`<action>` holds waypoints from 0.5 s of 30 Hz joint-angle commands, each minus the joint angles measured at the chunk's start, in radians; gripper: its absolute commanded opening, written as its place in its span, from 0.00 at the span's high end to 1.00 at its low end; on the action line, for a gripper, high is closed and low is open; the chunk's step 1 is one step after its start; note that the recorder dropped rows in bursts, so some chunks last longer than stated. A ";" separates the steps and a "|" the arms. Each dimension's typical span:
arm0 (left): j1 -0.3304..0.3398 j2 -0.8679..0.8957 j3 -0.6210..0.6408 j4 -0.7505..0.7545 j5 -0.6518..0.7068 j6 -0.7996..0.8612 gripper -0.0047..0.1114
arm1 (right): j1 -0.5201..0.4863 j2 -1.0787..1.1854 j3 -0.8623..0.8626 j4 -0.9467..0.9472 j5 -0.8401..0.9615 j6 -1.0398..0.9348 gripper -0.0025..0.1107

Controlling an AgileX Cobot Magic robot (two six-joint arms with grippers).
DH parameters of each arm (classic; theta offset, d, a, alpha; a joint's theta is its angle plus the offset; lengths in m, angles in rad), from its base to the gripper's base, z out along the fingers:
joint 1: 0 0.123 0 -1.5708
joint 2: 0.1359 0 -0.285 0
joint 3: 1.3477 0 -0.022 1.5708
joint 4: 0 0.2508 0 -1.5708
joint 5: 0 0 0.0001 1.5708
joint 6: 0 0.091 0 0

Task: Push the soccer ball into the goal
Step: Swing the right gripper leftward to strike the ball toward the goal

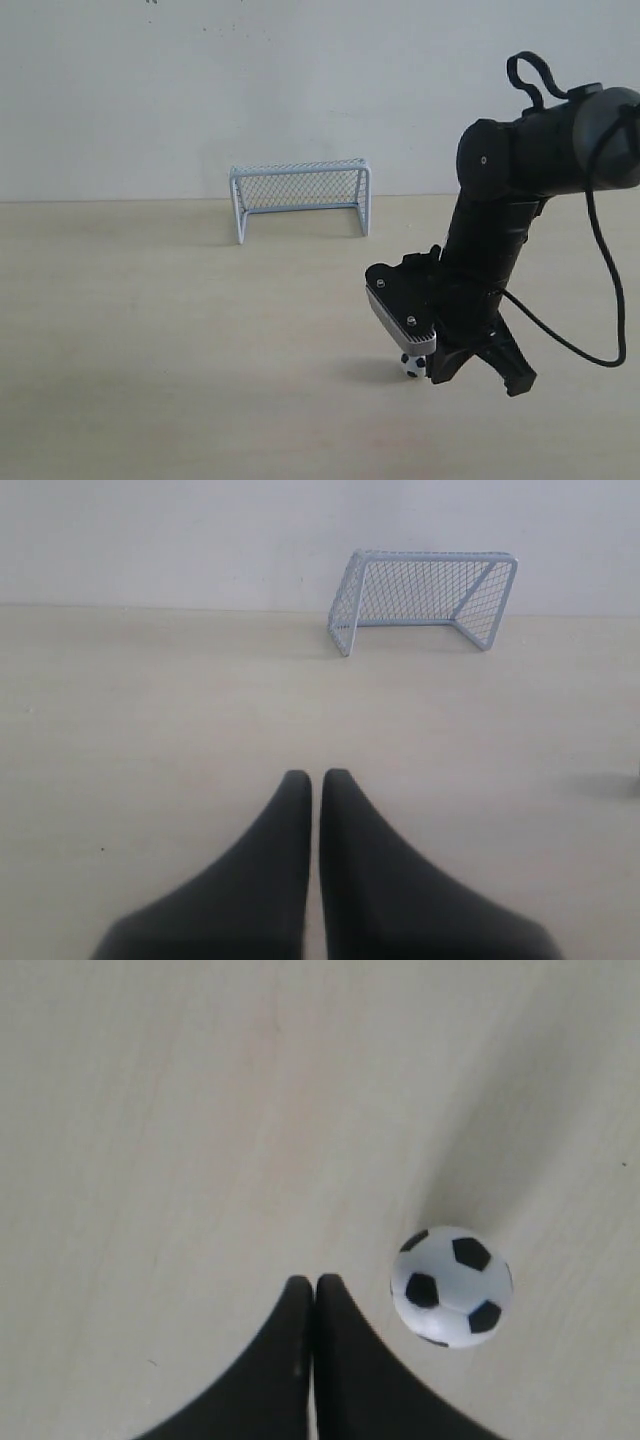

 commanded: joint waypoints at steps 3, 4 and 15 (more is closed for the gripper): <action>0.002 -0.003 0.003 -0.007 0.001 -0.008 0.92 | 0.002 -0.001 -0.005 -0.005 0.001 -0.004 0.98; 0.002 -0.003 0.003 -0.007 0.001 -0.008 0.92 | 0.002 -0.001 -0.005 -0.005 0.001 -0.004 0.98; 0.002 -0.003 0.003 -0.007 0.001 -0.008 0.92 | 0.001 0.075 -0.005 -0.053 -0.005 0.004 0.98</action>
